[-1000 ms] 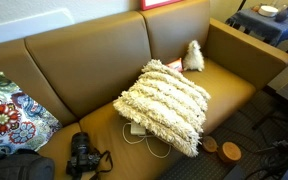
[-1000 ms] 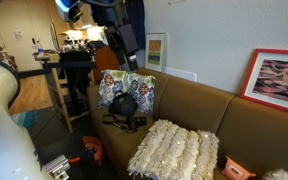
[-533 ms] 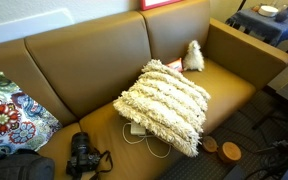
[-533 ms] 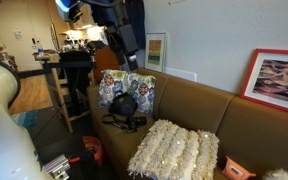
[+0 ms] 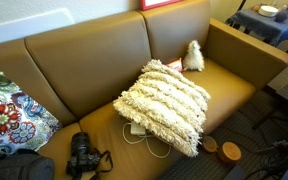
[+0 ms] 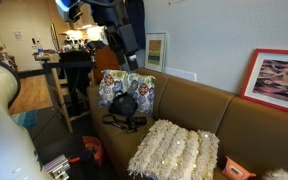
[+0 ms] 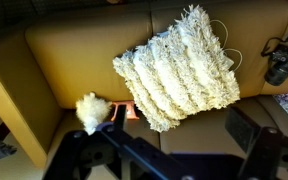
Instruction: Pick up the pillow
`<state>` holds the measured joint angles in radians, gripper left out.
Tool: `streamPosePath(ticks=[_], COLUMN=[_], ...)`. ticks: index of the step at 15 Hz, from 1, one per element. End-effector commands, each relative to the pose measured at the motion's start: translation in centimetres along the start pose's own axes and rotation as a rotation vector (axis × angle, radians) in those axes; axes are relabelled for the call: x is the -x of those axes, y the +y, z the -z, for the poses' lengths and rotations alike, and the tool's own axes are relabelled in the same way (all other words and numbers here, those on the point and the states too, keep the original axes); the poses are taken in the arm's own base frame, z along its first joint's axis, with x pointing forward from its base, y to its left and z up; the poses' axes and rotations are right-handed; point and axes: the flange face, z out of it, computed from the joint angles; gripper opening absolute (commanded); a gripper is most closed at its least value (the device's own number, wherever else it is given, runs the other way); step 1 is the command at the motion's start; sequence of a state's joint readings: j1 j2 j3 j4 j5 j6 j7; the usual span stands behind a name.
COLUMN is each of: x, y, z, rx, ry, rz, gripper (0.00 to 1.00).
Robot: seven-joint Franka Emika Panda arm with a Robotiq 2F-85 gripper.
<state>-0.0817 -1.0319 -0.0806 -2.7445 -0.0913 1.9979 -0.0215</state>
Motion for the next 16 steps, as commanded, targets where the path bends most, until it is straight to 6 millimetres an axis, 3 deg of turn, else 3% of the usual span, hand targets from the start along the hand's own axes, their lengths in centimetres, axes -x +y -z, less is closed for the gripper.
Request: streamPosePath(ticks=[1,11,12,16], x=[0.0,-0.2,-0.1,-0.2], y=[0.0,-0.7,-0.2,-0.2], z=[0.1,-1.2,0.1,0.2], rx=[0.000,0.005,0.003,0.004], ry=[-0.001,0.016,0.009,0.012], rz=[0.000,-0.002,-0.001,0.000], gripper=[1.00,1.00,1.00,1.00])
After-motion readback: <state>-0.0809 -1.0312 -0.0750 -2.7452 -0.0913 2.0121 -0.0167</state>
